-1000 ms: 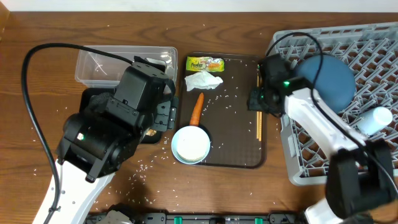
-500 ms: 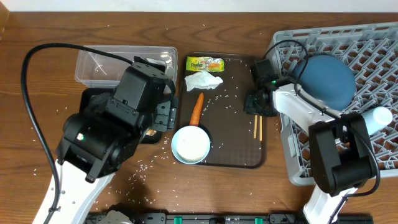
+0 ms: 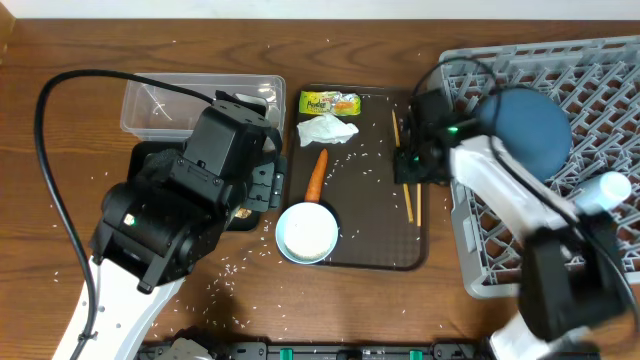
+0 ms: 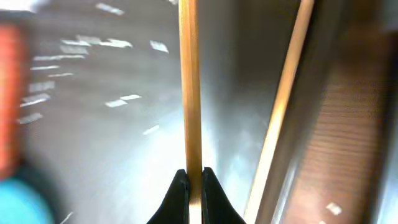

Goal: Sort waste into correct bins and load items into the dishwasher rack
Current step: 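Grasp the wooden chopsticks on the brown tray with the right gripper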

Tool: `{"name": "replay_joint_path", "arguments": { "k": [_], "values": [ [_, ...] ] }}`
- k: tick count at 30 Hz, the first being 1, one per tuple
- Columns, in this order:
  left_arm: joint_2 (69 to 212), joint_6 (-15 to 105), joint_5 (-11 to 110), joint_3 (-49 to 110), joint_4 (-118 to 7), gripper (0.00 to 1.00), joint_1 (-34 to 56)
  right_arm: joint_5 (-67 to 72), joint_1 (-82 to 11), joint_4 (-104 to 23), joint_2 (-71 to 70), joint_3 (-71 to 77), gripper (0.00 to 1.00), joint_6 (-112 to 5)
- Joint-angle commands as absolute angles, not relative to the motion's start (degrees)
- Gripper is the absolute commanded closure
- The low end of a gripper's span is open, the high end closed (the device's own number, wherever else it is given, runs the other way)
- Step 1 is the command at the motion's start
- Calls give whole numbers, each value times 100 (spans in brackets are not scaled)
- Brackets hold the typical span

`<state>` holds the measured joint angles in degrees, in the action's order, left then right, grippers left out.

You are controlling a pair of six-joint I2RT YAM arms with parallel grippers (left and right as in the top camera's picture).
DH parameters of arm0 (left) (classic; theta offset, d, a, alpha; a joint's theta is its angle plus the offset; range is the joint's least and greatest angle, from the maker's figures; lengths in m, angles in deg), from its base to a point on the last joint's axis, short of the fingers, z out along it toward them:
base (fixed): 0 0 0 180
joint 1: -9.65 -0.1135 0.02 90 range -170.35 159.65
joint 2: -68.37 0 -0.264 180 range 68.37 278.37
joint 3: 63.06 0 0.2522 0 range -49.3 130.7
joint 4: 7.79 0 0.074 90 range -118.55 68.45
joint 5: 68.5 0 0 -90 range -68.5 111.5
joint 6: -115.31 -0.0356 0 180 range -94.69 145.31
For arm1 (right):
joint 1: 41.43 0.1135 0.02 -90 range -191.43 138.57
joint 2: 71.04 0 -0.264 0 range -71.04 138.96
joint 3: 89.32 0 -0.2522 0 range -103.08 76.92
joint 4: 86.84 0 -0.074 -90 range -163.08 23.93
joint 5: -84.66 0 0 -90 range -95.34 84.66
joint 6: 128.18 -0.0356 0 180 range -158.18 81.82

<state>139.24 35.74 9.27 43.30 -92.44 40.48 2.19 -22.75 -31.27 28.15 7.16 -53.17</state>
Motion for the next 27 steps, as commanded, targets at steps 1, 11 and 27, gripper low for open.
{"name": "replay_joint_path", "arguments": {
  "k": [1, 11, 27],
  "values": [
    [13909, 3546, 859, 4396, -9266, 21, 4020, 388, -2450, -2933, 1948, 513, 99, -4403],
    [13909, 3546, 859, 4396, -9264, 21, 4020, -841, -3363, -2594, 1775, 543, 99, -3192],
    [13909, 3546, 905, 4396, -9266, 21, 4020, 575, -3123, -2791, 2066, 535, 54, -3778]
  ]
}}
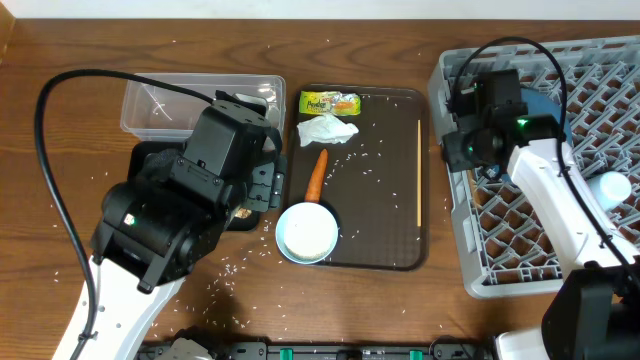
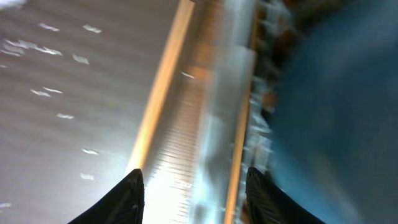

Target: Sort waste into correct bins and load items into the dishwasher rack

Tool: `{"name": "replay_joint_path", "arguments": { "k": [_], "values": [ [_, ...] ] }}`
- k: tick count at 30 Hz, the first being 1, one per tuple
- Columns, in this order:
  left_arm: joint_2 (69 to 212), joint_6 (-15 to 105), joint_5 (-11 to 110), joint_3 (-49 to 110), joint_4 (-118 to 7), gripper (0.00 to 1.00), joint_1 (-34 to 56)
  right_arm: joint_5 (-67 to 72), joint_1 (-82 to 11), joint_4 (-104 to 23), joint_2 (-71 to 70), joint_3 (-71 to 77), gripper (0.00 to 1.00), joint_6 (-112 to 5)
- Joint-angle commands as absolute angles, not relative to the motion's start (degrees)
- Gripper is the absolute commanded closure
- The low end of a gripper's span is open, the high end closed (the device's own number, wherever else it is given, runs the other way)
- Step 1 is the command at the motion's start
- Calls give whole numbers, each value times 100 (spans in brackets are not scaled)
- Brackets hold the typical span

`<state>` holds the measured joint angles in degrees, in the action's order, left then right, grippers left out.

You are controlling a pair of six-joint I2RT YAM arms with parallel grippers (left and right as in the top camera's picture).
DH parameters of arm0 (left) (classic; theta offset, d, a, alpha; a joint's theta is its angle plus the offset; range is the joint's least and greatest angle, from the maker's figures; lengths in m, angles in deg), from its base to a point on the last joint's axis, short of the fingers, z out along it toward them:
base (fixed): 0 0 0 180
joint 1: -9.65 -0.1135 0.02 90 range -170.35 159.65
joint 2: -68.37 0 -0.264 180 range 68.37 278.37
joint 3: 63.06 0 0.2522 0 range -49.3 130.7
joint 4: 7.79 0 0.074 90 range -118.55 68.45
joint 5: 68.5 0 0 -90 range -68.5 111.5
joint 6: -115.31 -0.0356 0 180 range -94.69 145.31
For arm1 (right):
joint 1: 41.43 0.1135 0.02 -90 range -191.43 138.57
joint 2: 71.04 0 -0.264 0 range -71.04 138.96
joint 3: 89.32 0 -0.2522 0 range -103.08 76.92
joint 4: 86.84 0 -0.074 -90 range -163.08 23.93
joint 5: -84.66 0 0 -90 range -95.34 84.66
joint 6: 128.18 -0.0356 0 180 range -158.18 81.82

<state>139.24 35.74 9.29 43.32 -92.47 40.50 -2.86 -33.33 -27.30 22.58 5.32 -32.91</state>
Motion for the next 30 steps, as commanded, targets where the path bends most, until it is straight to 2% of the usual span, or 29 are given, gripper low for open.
{"name": "replay_joint_path", "arguments": {
  "k": [1, 10, 13, 22, 30],
  "values": [
    [13909, 3546, 905, 4396, -9266, 20, 4020, 534, -3022, -2804, 2068, 537, 55, -3977],
    [13909, 3546, 905, 4396, -9268, 20, 4020, -819, -2323, -2664, 2772, 546, 59, -5909],
    [13909, 3548, 905, 4396, -9268, 20, 4020, -898, -2286, -2695, 3194, 546, 53, -6368],
    [13909, 3548, 905, 4396, -9266, 21, 4020, -723, -2301, -3090, 4035, 546, 53, -6429],
    [13909, 3548, 905, 4396, -9266, 20, 4020, -603, -2301, -3173, 4450, 546, 67, -6425]
  ]
}}
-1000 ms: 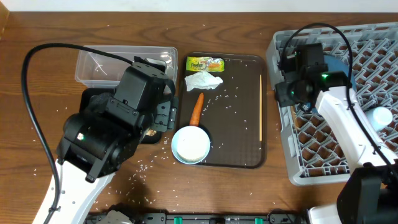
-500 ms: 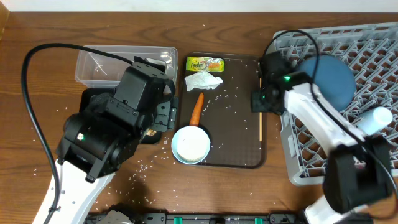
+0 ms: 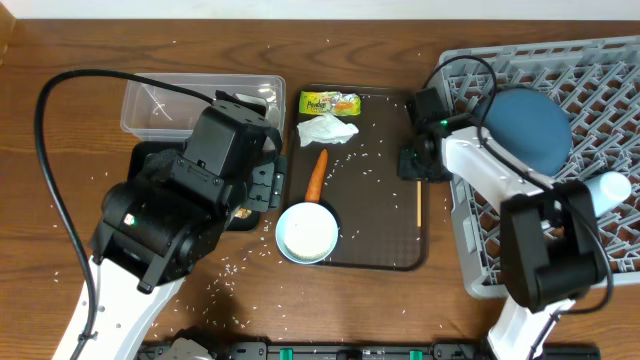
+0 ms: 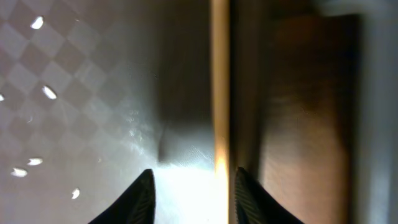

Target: Sort waste into correct bins and load items into the dishwasher rack

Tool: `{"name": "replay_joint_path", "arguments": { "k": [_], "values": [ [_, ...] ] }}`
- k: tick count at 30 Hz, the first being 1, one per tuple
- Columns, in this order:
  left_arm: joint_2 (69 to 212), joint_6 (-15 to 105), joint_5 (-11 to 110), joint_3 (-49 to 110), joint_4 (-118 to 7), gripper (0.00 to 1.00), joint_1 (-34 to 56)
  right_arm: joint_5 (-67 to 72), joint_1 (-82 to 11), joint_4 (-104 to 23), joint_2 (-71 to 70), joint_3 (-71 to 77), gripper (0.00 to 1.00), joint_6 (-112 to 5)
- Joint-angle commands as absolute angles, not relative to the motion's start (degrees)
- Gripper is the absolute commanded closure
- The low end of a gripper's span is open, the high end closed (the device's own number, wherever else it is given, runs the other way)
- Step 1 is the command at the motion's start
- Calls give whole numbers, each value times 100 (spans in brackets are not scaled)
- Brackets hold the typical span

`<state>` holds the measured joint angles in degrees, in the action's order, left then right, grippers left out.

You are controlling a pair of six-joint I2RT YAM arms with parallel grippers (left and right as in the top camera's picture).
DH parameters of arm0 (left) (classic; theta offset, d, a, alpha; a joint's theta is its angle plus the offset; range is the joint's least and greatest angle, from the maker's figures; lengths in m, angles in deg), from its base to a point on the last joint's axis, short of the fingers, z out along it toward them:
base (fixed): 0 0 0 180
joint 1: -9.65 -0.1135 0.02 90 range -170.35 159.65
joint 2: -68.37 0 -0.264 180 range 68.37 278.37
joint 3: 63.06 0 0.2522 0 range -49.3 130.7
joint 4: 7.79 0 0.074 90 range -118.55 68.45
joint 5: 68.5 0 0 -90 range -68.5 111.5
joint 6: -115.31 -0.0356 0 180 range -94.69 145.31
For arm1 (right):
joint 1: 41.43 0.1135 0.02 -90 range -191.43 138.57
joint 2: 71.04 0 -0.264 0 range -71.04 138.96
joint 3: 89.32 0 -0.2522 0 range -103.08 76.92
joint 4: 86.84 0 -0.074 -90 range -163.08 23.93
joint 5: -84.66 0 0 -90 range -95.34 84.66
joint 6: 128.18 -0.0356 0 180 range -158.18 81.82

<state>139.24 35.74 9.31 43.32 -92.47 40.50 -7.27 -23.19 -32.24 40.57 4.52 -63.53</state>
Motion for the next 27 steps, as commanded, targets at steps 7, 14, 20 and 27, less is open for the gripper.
{"name": "replay_joint_path", "arguments": {
  "k": [7, 14, 20, 27],
  "values": [
    [13909, 3548, 905, 4396, -9262, 20, 4020, -618, -2299, -3165, 4144, 537, 68, -6342],
    [13909, 3548, 905, 4396, -9264, 20, 4020, -594, -2275, -3112, 4118, 541, 99, -6309],
    [13909, 3546, 905, 4396, -9268, 21, 4020, -198, -2268, -3075, 3768, 353, 99, -5701],
    [13909, 3546, 903, 4396, -9268, 20, 4020, -168, -2692, -2697, 2219, 58, 99, -4316]
  ]
}}
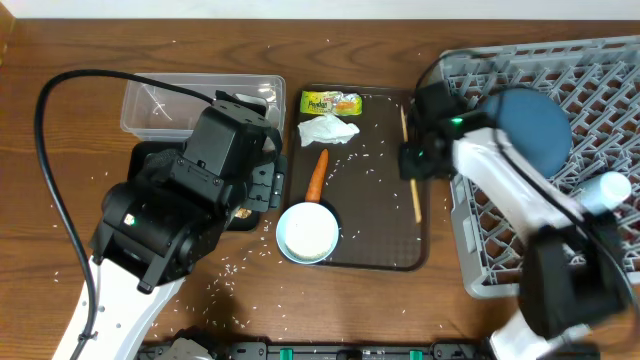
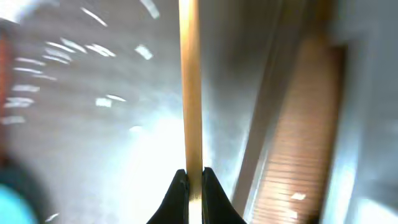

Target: Sort waste into correct bins and load items into the dishwasher rack

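My right gripper (image 1: 413, 161) (image 2: 193, 172) is shut on a wooden chopstick (image 1: 410, 165) (image 2: 190, 87) over the right side of the dark tray (image 1: 375, 250). The stick runs slanted along the tray's right edge. Beside it stands the grey dishwasher rack (image 1: 600, 60), which holds a blue bowl (image 1: 530, 125) and a white cup (image 1: 610, 188). On the tray lie a carrot (image 1: 317, 172), a crumpled napkin (image 1: 326, 129), a green packet (image 1: 330, 102) and a white bowl (image 1: 307, 232). My left gripper (image 1: 265, 187) hangs beside the tray's left edge; its jaws cannot be made out.
A clear plastic bin (image 1: 160, 100) stands at the back left. A black bin (image 1: 150, 160) lies mostly under the left arm. Rice grains are scattered over the tray and the wooden table (image 1: 80, 40).
My right gripper was open around the chopstick lying on the tray. Now it is shut on the stick, and the stick sits slanted. The left arm has not moved.
My right gripper was shut on one chopstick, with a second beside it on the tray. Then it was open over the rack's left edge and a single stick lay on the tray. It came back open over that stick and now grips it.
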Tool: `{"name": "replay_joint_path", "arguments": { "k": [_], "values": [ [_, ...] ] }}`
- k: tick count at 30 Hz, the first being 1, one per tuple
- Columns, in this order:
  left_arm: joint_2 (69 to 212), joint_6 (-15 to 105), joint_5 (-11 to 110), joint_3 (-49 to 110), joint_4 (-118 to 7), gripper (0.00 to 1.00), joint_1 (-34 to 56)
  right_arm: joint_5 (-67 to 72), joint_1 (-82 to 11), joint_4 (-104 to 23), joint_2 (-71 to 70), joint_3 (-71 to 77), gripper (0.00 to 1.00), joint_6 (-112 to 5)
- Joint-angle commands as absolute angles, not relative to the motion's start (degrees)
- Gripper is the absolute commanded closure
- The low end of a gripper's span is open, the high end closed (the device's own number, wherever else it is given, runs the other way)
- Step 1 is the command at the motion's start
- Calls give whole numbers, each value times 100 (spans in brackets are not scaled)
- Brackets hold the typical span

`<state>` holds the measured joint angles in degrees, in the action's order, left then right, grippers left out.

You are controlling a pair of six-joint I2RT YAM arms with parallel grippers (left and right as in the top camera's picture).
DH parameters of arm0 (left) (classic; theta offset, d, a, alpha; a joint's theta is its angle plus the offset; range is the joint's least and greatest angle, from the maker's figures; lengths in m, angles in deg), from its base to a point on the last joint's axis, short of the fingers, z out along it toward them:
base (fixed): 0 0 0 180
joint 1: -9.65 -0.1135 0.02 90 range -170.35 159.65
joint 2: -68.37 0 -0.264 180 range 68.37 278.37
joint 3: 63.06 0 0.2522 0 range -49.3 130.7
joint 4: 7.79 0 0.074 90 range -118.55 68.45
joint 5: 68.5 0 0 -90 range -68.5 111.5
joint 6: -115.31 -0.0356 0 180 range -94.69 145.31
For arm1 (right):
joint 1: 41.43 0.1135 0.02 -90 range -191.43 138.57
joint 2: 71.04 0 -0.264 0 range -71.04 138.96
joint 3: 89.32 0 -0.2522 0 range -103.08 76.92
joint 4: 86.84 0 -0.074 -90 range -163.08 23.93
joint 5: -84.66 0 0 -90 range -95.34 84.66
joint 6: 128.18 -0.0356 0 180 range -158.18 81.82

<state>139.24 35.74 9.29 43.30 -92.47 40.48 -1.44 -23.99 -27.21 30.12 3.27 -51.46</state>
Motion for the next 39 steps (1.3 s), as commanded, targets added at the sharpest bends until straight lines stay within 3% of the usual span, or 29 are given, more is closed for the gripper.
{"name": "replay_joint_path", "arguments": {
  "k": [1, 9, 18, 21, 24, 31, 36, 39],
  "values": [
    [13909, 3546, 903, 4396, -9268, 20, 4020, -253, -2821, -2692, 2046, 58, 99, -4147],
    [13909, 3546, 905, 4396, -9268, 21, 4020, -356, -4023, -2651, 1701, 80, 99, -2803],
    [13909, 3544, 907, 4396, -9384, 20, 4020, -135, -3932, -2662, 2509, 130, 98, -2224],
    [13909, 3544, 907, 4394, -9507, 15, 4020, -122, -3739, -2679, 2437, 100, 65, -2230],
    [13909, 3544, 907, 4394, -9529, 14, 4020, -71, -3540, -2716, 2140, 78, 54, -2541],
    [14108, 3542, 1141, 4376, -9463, 12, 4020, 431, -2963, -2878, 1559, 78, 48, -4104],
    [14363, 3542, 1141, 4367, -9380, 12, 4020, 685, -2349, -3634, 1867, 87, 43, -4416],
    [14477, 3478, 1141, 4367, -9199, 11, 4020, 263, -2085, -3958, 2193, 87, 49, -4624]
  ]
}}
